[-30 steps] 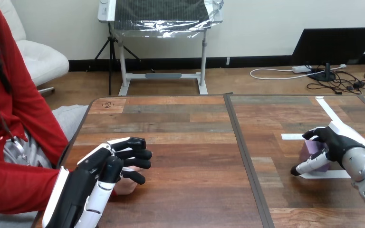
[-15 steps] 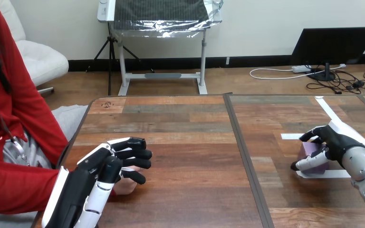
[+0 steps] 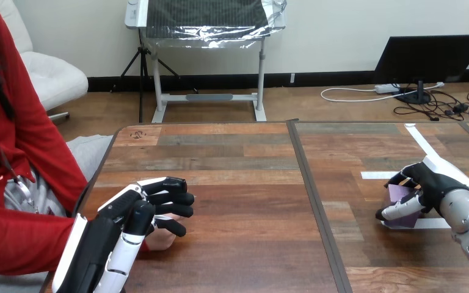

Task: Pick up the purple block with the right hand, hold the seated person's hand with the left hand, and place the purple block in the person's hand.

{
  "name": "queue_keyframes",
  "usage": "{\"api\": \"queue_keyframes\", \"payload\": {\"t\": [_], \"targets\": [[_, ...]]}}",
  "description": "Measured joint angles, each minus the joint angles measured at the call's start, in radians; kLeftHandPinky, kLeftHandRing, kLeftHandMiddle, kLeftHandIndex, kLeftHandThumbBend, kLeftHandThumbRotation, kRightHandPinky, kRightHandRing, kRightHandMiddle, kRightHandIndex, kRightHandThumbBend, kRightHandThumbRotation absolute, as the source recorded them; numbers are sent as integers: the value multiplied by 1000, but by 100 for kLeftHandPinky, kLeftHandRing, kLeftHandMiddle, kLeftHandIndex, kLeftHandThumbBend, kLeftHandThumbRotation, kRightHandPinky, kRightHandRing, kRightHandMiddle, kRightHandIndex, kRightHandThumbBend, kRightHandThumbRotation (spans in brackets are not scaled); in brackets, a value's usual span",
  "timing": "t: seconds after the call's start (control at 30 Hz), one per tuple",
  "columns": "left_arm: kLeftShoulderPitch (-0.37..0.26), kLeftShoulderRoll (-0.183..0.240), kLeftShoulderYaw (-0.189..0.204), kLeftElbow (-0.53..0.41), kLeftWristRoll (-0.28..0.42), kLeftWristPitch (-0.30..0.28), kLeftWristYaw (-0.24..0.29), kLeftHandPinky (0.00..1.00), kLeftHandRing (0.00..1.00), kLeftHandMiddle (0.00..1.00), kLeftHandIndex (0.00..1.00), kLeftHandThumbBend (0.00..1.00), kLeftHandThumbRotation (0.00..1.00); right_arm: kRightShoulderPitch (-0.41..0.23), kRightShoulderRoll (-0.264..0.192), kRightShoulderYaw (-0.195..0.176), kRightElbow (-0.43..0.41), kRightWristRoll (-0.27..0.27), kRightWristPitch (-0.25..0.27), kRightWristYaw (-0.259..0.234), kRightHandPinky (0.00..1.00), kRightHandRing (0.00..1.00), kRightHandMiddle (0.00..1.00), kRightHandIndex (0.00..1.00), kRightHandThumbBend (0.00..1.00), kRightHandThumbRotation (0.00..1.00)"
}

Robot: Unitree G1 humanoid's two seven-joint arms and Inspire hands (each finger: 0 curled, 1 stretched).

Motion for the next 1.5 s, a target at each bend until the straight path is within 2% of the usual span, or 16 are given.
{"api": "queue_keyframes", "payload": {"t": [0.37, 0.57, 0.87, 1.13, 1.5], "targets": [[0, 0, 5, 0, 0, 0, 0, 51, 61, 64, 64, 60, 87, 0, 0, 7, 0, -3, 7, -6, 54, 59, 62, 61, 72, 0], [0, 0, 10, 0, 0, -1, 0, 51, 61, 64, 64, 61, 87, 0, -1, 16, 0, -9, 7, -6, 56, 62, 64, 61, 76, 0], [0, -1, 17, 0, -5, -13, -2, 51, 62, 64, 64, 62, 88, 0, -2, 31, 0, -23, 7, -3, 60, 65, 67, 64, 79, 0], [0, -1, 21, 0, -6, -18, -2, 52, 63, 64, 64, 65, 88, -8, -6, 39, 0, -37, 15, 18, 60, 66, 69, 67, 81, 0], [0, -1, 25, 0, -3, -18, 0, 53, 63, 64, 64, 64, 89, -18, -6, 55, 0, -47, 21, 34, 61, 66, 70, 69, 82, 0]]}}
